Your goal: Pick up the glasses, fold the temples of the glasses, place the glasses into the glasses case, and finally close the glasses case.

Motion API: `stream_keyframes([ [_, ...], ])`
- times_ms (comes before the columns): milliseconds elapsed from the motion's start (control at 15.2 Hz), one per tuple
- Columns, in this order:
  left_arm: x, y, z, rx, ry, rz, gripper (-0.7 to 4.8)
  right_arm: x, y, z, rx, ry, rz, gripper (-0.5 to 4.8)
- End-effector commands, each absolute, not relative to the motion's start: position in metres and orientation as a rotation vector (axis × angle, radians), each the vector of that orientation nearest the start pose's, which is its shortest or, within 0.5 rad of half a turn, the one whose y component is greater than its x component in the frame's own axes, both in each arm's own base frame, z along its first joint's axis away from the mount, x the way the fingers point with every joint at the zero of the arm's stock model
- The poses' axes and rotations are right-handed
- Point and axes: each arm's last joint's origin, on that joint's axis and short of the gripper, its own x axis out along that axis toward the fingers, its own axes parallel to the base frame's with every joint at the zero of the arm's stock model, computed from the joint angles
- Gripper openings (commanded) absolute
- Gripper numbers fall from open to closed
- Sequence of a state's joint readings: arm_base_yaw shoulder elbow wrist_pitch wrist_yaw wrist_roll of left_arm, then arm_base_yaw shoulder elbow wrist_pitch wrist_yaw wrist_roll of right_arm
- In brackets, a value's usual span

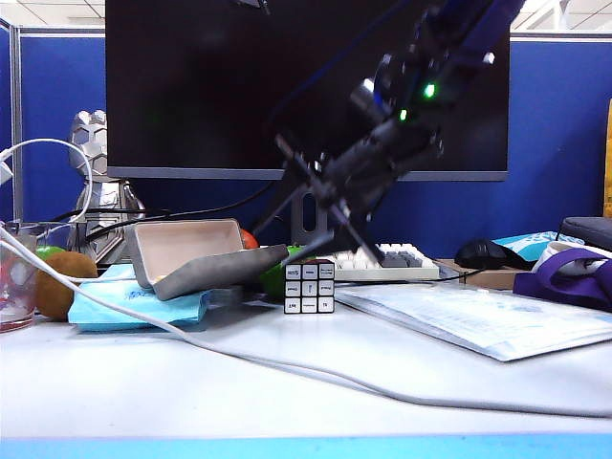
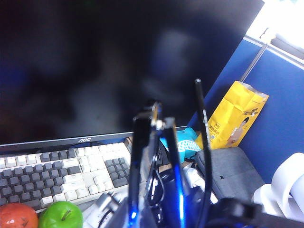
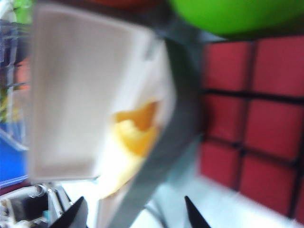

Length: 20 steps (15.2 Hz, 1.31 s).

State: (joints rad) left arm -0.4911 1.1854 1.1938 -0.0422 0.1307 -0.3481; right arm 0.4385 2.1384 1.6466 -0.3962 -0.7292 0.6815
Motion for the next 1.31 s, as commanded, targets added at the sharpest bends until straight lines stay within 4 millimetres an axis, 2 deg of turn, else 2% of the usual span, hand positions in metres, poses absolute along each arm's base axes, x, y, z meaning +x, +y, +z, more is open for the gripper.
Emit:
stream_keyframes([
  [66,0.228,-0.126,0.409,-0.329,0.126,-0.617,-0.06,0.415,0.217,0.192,0.718,1.242,0.744,2.6],
  [262,0.228,-0.126,0.409,-0.328,0.131,-0.615,-0.06,0.416,0.217,0.192,0.715,1.228,0.748,2.27],
  [722,0.228,-0.126,0.408,-0.327,0.137,-0.614,-0.06,0.415,0.227,0.191,0.688,1.189,0.744,1.87],
  [853,0.228,-0.126,0.408,-0.327,0.138,-0.614,-0.06,0.415,0.227,0.191,0.688,1.189,0.743,0.97],
  [919,0.228,-0.126,0.408,-0.327,0.137,-0.614,-0.06,0.415,0.227,0.191,0.688,1.189,0.743,0.83],
  [1312,0.228,-0.126,0.408,-0.326,0.14,-0.614,-0.06,0.414,0.228,0.191,0.697,1.201,0.773,0.85],
])
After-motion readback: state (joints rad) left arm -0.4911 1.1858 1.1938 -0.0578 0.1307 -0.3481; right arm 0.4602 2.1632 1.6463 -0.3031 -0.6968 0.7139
